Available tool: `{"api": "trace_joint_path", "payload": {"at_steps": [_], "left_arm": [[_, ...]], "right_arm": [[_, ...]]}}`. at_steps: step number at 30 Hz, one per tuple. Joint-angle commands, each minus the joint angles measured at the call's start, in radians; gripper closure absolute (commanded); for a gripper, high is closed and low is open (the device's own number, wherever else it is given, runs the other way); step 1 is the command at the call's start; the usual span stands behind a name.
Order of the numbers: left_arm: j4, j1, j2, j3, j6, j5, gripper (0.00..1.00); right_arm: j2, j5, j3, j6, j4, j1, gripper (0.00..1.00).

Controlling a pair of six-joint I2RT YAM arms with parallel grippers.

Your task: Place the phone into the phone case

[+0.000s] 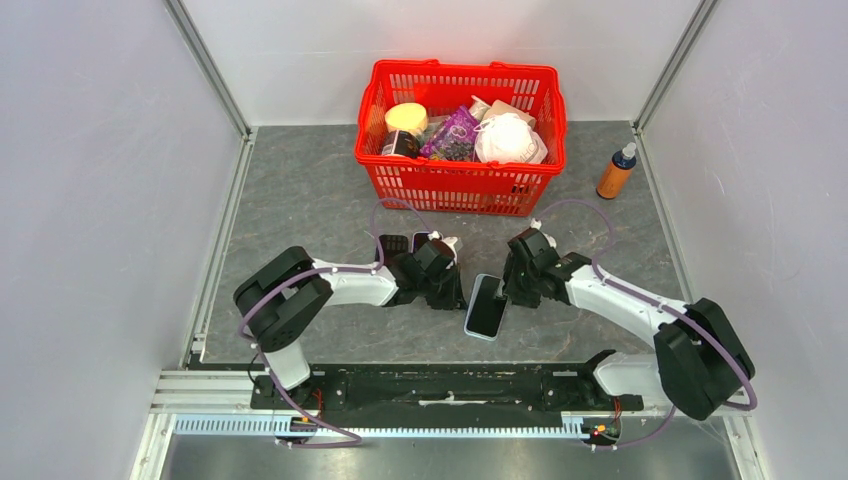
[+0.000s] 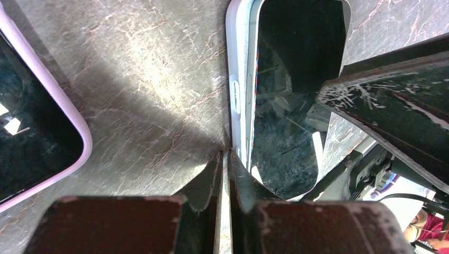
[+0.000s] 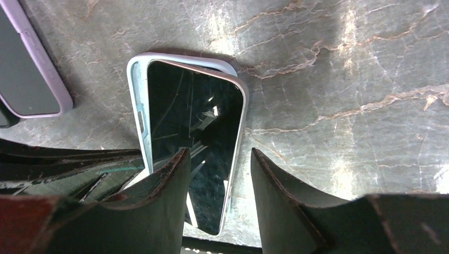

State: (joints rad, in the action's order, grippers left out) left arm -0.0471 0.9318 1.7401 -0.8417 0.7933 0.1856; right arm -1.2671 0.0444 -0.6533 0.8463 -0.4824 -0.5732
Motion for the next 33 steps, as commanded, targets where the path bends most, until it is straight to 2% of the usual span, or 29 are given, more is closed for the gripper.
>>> {"api": "trace_joint_path", "payload": {"at_steps": [1,6,9,18,22,28,33], "left_arm": [[-0.036,0.009,0.031,-0.048,0.004,0.005,0.88],[-0.03,0.009,0.051,-0.072,0.002,0.008,0.88],[-0.03,0.009,0.061,-0.079,0.0,0.011,0.88],[-0.03,0.009,0.073,-0.085,0.0,0.015,0.88],[-0.031,0.009,0.064,-0.081,0.0,0.017,0.88],[-0.031,0.009,0.032,-0.047,0.002,0.012,0.88],[-0.034,0.01,0.004,-0.013,0.004,0.016,0.88]], "right_arm": [[-0.053,0.022,-0.031,-0.004,0.05,0.001,0.49],[-0.091,0.018,-0.054,-0.01,0.067,0.0,0.56],[-0.108,0.018,-0.074,-0.012,0.071,-0.008,0.66],[-0.186,0.033,-0.101,0.006,0.081,-0.098,0.67],[-0.195,0.056,-0.109,0.004,0.051,-0.119,0.61],[-0.089,0.149,-0.152,-0.03,-0.095,-0.116,0.36],[0.018,0.13,-0.12,0.003,-0.166,-0.117,0.32]]}}
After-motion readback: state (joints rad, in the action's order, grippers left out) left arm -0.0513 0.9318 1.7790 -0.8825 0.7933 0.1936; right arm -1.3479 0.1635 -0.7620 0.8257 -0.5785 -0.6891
